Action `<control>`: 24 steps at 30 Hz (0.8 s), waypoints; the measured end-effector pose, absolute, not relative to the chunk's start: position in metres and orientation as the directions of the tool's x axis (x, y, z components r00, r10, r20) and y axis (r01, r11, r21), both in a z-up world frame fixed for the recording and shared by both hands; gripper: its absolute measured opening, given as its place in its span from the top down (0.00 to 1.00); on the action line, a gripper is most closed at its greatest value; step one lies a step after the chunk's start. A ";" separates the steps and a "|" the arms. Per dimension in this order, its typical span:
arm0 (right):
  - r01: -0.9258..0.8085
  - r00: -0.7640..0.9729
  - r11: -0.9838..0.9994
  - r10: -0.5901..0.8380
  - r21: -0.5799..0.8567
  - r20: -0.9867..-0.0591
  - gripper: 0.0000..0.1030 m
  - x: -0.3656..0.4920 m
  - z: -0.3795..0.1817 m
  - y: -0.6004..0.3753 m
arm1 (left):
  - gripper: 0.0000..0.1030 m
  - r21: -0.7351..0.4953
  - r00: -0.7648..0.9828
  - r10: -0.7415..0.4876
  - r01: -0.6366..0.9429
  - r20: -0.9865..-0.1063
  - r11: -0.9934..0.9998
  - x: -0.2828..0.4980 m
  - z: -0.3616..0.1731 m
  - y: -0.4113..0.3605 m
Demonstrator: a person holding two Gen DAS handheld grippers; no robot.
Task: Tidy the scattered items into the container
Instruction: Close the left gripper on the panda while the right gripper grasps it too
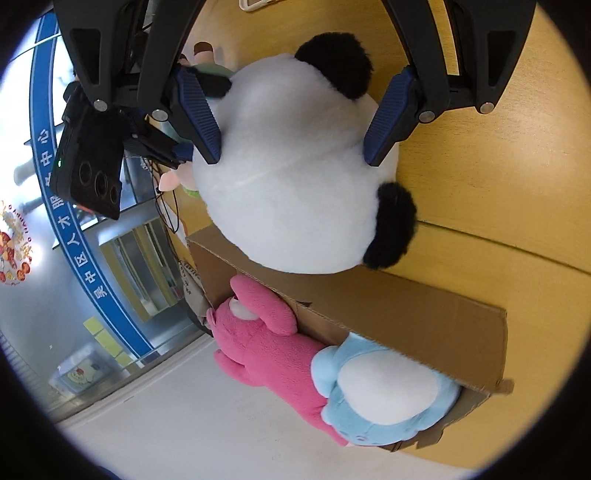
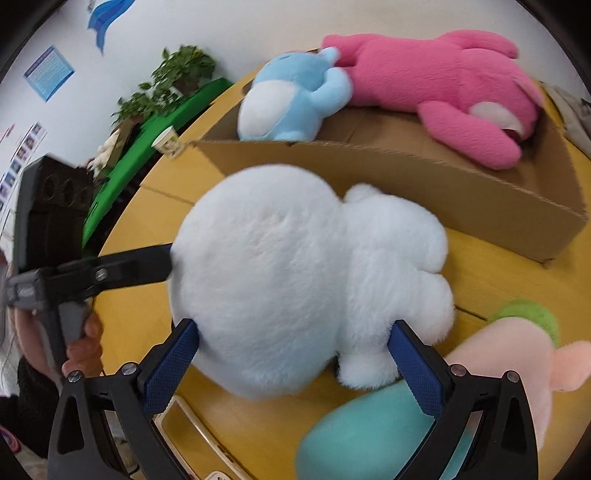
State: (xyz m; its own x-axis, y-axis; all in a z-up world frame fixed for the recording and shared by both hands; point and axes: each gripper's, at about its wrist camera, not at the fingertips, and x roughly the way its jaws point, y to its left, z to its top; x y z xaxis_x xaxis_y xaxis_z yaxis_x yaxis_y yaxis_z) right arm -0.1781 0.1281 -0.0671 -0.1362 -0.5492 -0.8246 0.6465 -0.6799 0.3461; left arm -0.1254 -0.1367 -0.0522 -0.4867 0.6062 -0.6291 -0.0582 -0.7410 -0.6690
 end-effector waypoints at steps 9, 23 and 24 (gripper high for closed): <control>0.658 -0.230 -0.694 -0.554 0.292 -0.800 0.00 -0.176 -0.041 0.142 | 0.22 -0.703 -0.471 0.648 -0.080 -0.599 -0.707 -0.132 -0.055 -0.147; 0.552 -0.011 -0.658 -0.620 0.512 -0.784 0.00 -0.228 -0.090 0.134 | 0.20 -0.664 -0.428 0.641 -0.116 -0.638 -0.738 -0.145 -0.057 -0.138; 0.560 -0.008 -0.659 -0.611 0.502 -0.792 0.00 -0.226 -0.091 0.131 | 0.19 -0.652 -0.422 0.634 -0.122 -0.648 -0.748 -0.145 -0.056 -0.135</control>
